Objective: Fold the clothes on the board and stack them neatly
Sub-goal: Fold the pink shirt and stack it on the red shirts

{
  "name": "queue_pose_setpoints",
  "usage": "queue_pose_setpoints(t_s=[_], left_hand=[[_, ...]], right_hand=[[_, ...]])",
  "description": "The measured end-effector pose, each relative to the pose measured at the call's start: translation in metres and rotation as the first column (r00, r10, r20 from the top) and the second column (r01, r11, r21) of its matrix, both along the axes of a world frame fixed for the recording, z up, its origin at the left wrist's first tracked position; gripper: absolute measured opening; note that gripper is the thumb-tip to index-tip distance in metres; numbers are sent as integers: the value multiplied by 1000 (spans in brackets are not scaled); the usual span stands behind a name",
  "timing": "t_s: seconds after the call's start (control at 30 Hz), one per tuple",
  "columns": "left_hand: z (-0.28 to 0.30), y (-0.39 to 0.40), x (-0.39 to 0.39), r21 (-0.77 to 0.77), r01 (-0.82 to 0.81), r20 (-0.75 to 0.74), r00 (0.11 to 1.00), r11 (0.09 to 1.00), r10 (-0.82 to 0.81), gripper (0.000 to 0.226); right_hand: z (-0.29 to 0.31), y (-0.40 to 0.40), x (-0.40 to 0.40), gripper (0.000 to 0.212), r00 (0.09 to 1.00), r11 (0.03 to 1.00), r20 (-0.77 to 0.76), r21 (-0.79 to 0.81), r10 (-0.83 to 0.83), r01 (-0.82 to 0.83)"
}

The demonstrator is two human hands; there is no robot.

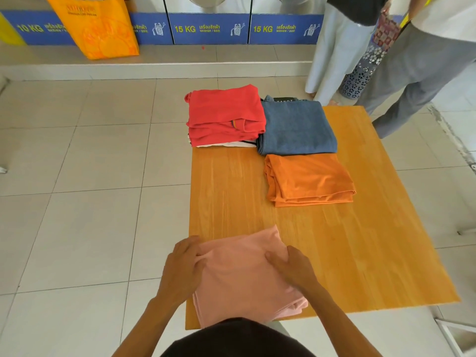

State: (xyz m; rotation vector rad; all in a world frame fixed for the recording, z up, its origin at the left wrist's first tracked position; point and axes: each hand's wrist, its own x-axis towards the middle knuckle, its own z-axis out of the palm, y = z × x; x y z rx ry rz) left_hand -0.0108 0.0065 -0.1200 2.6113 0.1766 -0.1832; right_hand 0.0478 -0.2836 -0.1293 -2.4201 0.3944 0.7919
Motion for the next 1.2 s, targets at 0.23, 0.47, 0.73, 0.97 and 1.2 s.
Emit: queue_pose_setpoints(t_s=[0.23, 0.47, 0.73, 0.97, 1.2], left_hand=[[-3, 1, 9, -145, -74, -71, 995, 987, 65, 13], [-9, -7, 19, -137, -326, -99, 944, 935, 315, 14], [4, -33, 15, -115, -581, -129, 813, 806, 567, 25], [4, -59, -10, -102, -615, -514, 706, 782, 488, 61], [11, -69, -5, -411, -695, -620, 688, 590, 378, 66]], right_hand=[[3, -2, 1, 49, 998, 1000, 64, 23, 12, -14], [1, -17, 6, 38, 993, 994, 94, 77, 69, -77], [2, -18, 3, 45, 986, 990, 145, 123, -87, 69], [5, -19, 3, 48, 973, 979, 142, 125, -181, 164], [6, -22, 4, 57, 948, 945, 115, 179, -298, 275]])
